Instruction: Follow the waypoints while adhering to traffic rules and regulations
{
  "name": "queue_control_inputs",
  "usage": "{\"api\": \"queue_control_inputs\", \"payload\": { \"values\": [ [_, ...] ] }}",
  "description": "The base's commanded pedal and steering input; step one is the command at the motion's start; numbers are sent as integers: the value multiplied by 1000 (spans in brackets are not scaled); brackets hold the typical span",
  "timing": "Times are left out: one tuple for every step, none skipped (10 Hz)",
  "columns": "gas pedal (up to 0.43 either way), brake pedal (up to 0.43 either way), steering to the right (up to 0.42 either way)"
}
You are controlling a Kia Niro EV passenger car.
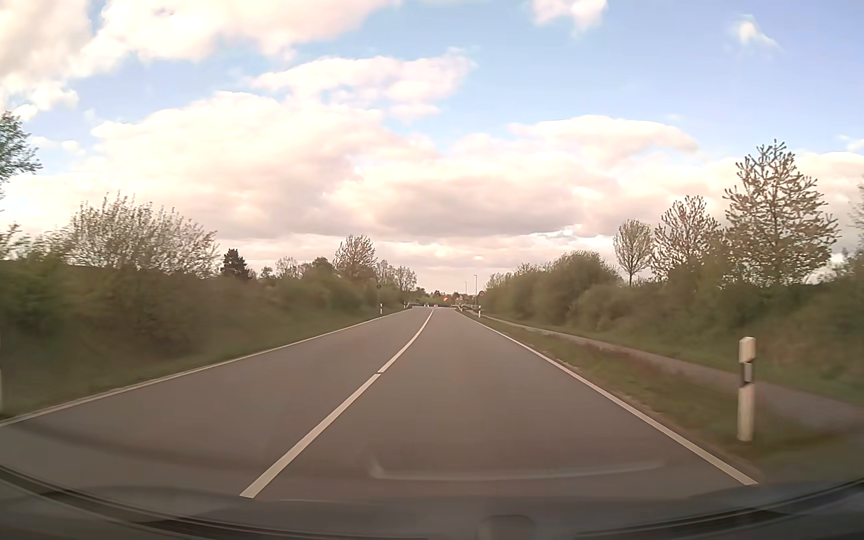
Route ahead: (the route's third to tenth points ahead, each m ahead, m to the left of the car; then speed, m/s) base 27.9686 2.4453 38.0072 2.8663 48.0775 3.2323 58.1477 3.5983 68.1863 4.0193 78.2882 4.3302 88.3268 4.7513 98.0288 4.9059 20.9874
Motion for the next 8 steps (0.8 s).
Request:
{"api": "queue_control_inputs", "payload": {
  "values": [
    [47, 0, -8],
    [47, 0, -8],
    [47, 0, -8],
    [47, 0, -7],
    [47, 0, -8],
    [47, 0, -8],
    [47, 0, -7],
    [39, 0, -7]
  ]
}}
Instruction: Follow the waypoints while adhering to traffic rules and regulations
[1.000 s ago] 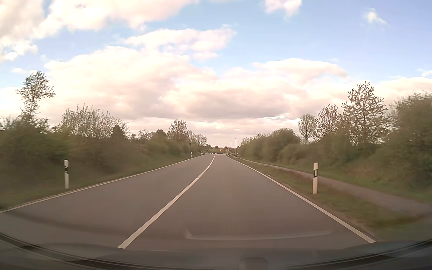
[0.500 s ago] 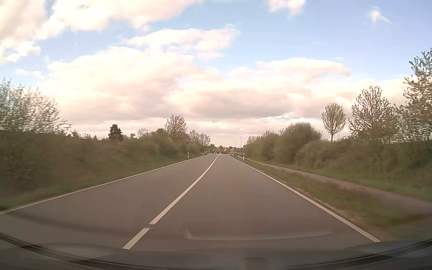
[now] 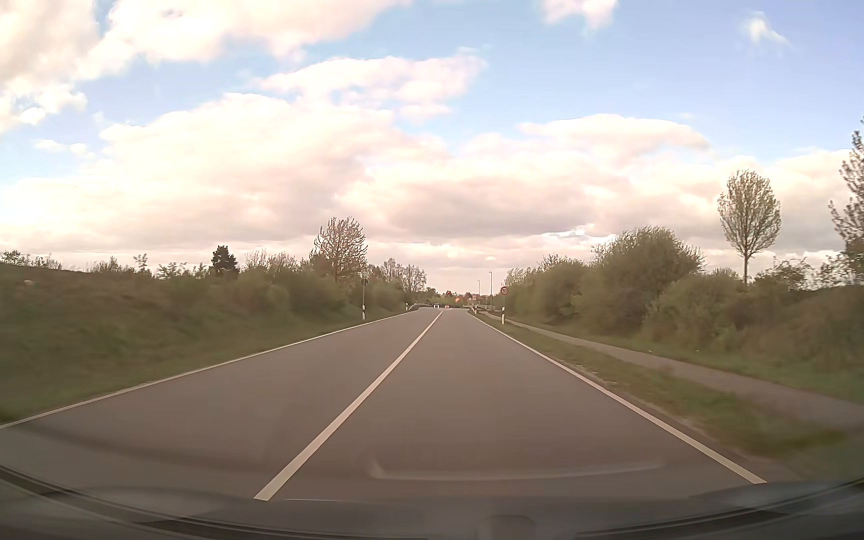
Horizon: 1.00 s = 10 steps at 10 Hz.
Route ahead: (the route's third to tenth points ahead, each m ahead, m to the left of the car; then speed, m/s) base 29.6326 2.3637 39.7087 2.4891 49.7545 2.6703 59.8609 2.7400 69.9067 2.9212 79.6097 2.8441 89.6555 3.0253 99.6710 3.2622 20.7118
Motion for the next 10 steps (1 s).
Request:
{"api": "queue_control_inputs", "payload": {
  "values": [
    [28, 0, -7],
    [28, 0, -7],
    [20, 0, -7],
    [0, 0, -8],
    [0, 0, -7],
    [0, 0, -7],
    [0, 0, -6],
    [0, 0, -5],
    [0, 0, -5],
    [0, 0, -5]
  ]
}}
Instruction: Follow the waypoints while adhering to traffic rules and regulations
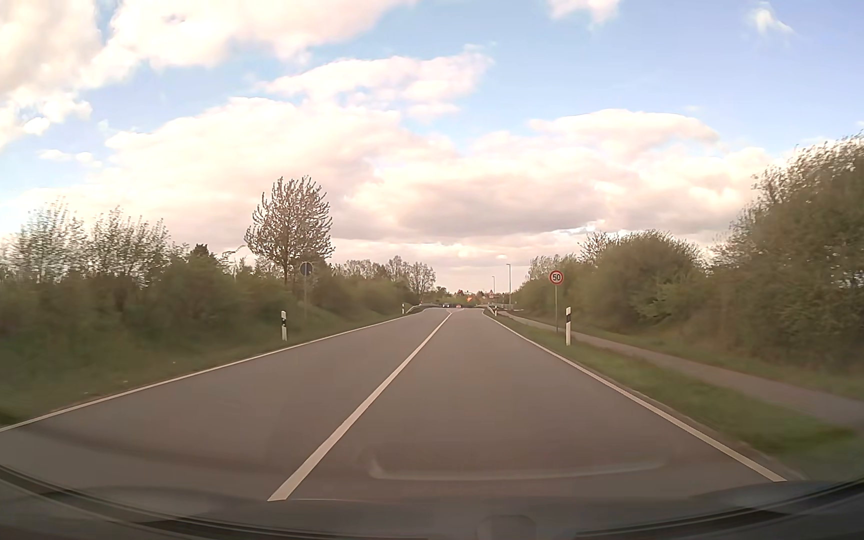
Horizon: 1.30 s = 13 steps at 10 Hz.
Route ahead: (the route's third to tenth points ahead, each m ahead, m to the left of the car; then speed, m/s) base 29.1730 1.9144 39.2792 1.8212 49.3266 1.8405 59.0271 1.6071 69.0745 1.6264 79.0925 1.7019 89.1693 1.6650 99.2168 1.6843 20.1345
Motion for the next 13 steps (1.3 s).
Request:
{"api": "queue_control_inputs", "payload": {
  "values": [
    [0, 0, -5],
    [0, 0, -5],
    [0, 0, -5],
    [0, 0, -2],
    [0, 0, 2],
    [0, 0, 4],
    [0, 0, 4],
    [0, 0, 3],
    [0, 0, 4],
    [0, 0, 4],
    [0, 0, 4],
    [0, 0, 4],
    [0, 0, 3]
  ]
}}
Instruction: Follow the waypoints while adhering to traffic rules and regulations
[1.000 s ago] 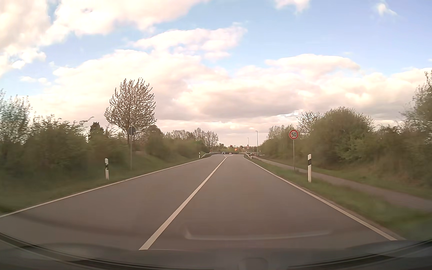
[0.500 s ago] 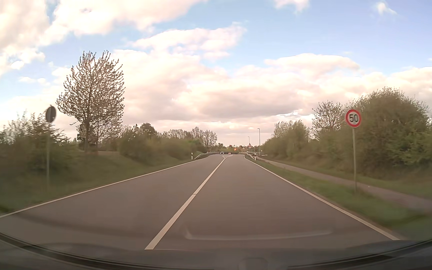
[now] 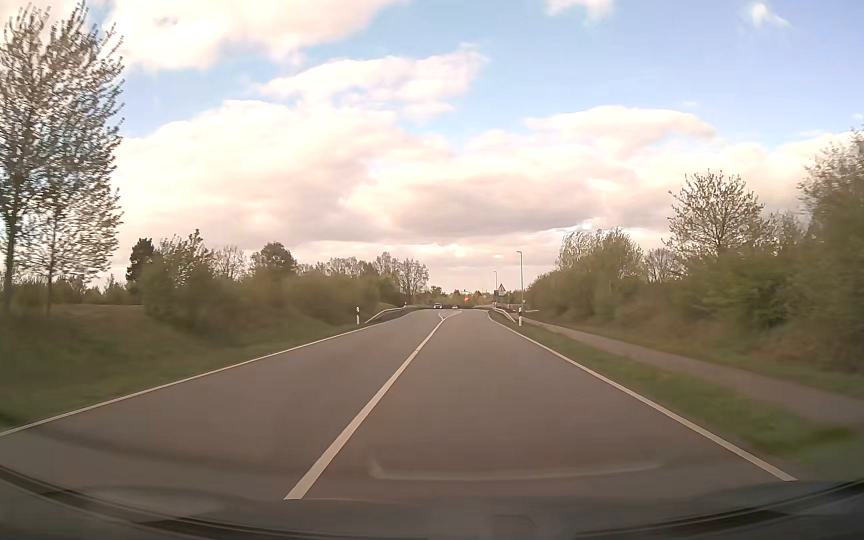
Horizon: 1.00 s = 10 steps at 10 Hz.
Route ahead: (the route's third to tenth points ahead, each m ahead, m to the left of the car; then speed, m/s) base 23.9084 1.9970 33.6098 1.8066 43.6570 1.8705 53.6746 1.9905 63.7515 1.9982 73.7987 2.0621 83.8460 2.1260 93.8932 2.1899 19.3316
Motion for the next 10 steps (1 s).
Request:
{"api": "queue_control_inputs", "payload": {
  "values": [
    [0, 0, 3],
    [0, 0, 3],
    [0, 0, 3],
    [0, 0, 3],
    [0, 0, 2],
    [0, 0, 2],
    [0, 0, 2],
    [0, 0, 2],
    [0, 0, 1],
    [0, 0, 1]
  ]
}}
